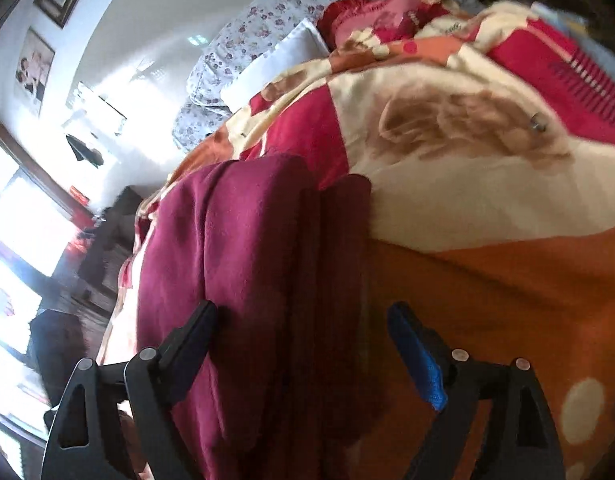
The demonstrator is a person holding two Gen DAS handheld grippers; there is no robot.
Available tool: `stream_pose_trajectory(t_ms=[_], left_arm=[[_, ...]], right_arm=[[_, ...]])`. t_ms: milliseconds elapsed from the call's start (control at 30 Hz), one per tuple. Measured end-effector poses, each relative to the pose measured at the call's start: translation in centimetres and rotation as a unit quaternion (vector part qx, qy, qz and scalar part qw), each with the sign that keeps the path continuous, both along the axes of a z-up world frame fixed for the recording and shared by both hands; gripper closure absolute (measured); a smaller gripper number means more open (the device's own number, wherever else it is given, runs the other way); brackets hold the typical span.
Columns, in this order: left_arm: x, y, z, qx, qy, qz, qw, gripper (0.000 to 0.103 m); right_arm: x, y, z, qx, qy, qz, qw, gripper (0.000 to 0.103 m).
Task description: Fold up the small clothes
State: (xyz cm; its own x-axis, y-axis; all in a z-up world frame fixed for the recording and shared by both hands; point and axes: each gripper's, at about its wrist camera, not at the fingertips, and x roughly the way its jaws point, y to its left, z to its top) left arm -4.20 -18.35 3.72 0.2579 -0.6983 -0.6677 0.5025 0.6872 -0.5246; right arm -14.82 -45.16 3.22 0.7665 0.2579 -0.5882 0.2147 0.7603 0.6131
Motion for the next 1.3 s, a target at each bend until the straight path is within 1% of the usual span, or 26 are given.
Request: stream_pose_trajectory(t_ms=[33, 100, 133, 167, 200, 233, 300, 333, 400, 467, 600, 633, 700, 733, 767, 800, 833, 867, 900, 967, 1033, 1100, 1167, 1200, 1267, 1300], left_arm=[[0.3, -0.3, -0.4, -0.007, 0.01, -0.001, 0.9999, 0.008], [0.4, -0.7, -0.8, -0.013, 0.017, -0.006, 0.9998, 0.008], [0.2, -1.0, -0.7, -0.012, 0.014, -0.011, 0.9998, 0.013], [0.0, -1.1, -0.5, -0.013, 0.01, -0.017, 0.9997, 0.021], [-0.4, -1.3, 0.0, -0.012, 0.006, -0.031, 0.9994, 0.032], [-0.6, -1.2, 0.4, -0.007, -0.002, -0.032, 0.9995, 0.038], [-1.4, -0.6, 1.6, -0.006, -0.015, -0.041, 0.999, 0.048], [-1.8, -0.1, 2.3, -0.007, -0.018, -0.046, 0.9988, 0.05], [-3.1, 1.5, 3.8, 0.0, -0.028, -0.048, 0.9985, 0.05], [-4.4, 3.2, 4.8, 0.01, -0.043, -0.045, 0.998, 0.05], [-6.4, 7.1, 5.6, 0.046, -0.044, -0.031, 0.9975, 0.05], [-6.8, 8.0, 5.5, 0.054, -0.044, -0.026, 0.9972, 0.05], [-7.5, 9.5, 4.7, 0.067, -0.035, -0.015, 0.997, 0.05], [-7.5, 9.8, 4.2, 0.072, -0.031, -0.014, 0.9968, 0.05], [-7.6, 10.1, 3.3, 0.083, -0.026, -0.014, 0.9961, 0.048], [-7.5, 10.3, 2.5, 0.093, -0.021, -0.012, 0.9954, 0.045], [-7.4, 10.6, 1.5, 0.106, -0.02, -0.001, 0.9942, 0.04], [-7.4, 11.2, 1.2, 0.106, -0.025, 0.012, 0.994, 0.036], [-7.5, 11.7, 1.4, 0.105, -0.034, 0.023, 0.9936, 0.031], [-7.9, 12.2, 2.2, 0.108, -0.051, 0.034, 0.9922, 0.03], [-8.1, 12.6, 3.1, 0.116, -0.07, 0.049, 0.9895, 0.03], [-8.2, 12.7, 3.7, 0.13, -0.086, 0.064, 0.9857, 0.03], [-8.2, 12.7, 3.8, 0.141, -0.093, 0.071, 0.9831, 0.029], [-8.2, 12.6, 3.6, 0.146, -0.097, 0.073, 0.9818, 0.029], [-8.5, 12.4, 3.2, 0.155, -0.107, 0.077, 0.979, 0.029], [-8.7, 12.3, 3.1, 0.158, -0.116, 0.078, 0.9775, 0.029]], right_arm=[[0.2, 0.2, -0.2, 0.017, -0.006, 0.009, 1.0, 0.035], [0.1, 0.6, -0.1, 0.021, -0.007, 0.006, 1.0, 0.044], [-0.1, 0.8, 0.4, 0.014, -0.009, 0.007, 1.0, 0.053], [-0.3, 1.0, 0.8, 0.009, -0.01, 0.007, 1.0, 0.057], [-0.7, 1.4, 1.4, 0.006, -0.014, 0.009, 1.0, 0.059], [-1.2, 1.9, 2.3, 0.01, -0.024, 0.012, 1.0, 0.06], [-2.0, 3.0, 3.8, 0.017, -0.04, 0.027, 0.999, 0.061], [-2.4, 3.9, 4.5, 0.013, -0.043, 0.035, 0.998, 0.061], [-3.1, 5.9, 5.6, -0.003, -0.049, 0.051, 0.998, 0.061], [-3.7, 7.9, 5.9, -0.007, -0.048, 0.07, 0.996, 0.061], [-4.0, 11.5, 4.6, 0.003, -0.039, 0.102, 0.994, 0.061], [-3.9, 12.0, 4.0, 0.005, -0.033, 0.107, 0.994, 0.061], [-3.7, 12.8, 2.5, 0.007, -0.012, 0.102, 0.995, 0.056], [-3.6, 13.0, 1.7, -0.008, 0.009, 0.091, 0.996, 0.054], [-3.8, 13.0, 1.5, -0.018, 0.02, 0.082, 0.996, 0.053], [-4.5, 12.8, 1.5, -0.03, 0.025, 0.062, 0.997, 0.052], [-5.3, 12.6, 1.9, -0.033, 0.015, 0.054, 0.998, 0.049], [-5.8, 12.5, 2.5, -0.039, 0.005, 0.048, 0.998, 0.048], [-6.4, 12.5, 3.5, -0.052, -0.005, 0.044, 0.998, 0.048], [-6.9, 13.4, 5.2, -0.079, -0.025, 0.057, 0.995, 0.048], [-6.6, 15.6, 6.7, -0.11, -0.038, 0.092, 0.989, 0.048], [-6.0, 17.9, 7.1, -0.138, -0.045, 0.121, 0.982, 0.05], [-5.1, 19.6, 6.7, -0.174, -0.029, 0.133, 0.975, 0.05], [-4.7, 20.6, 5.9, -0.214, -0.004, 0.131, 0.968, 0.051], [-4.8, 20.9, 4.3, -0.254, 0.025, 0.125, 0.959, 0.054], [-4.7, 20.9, 3.0, -0.265, 0.045, 0.119, 0.956, 0.054]])
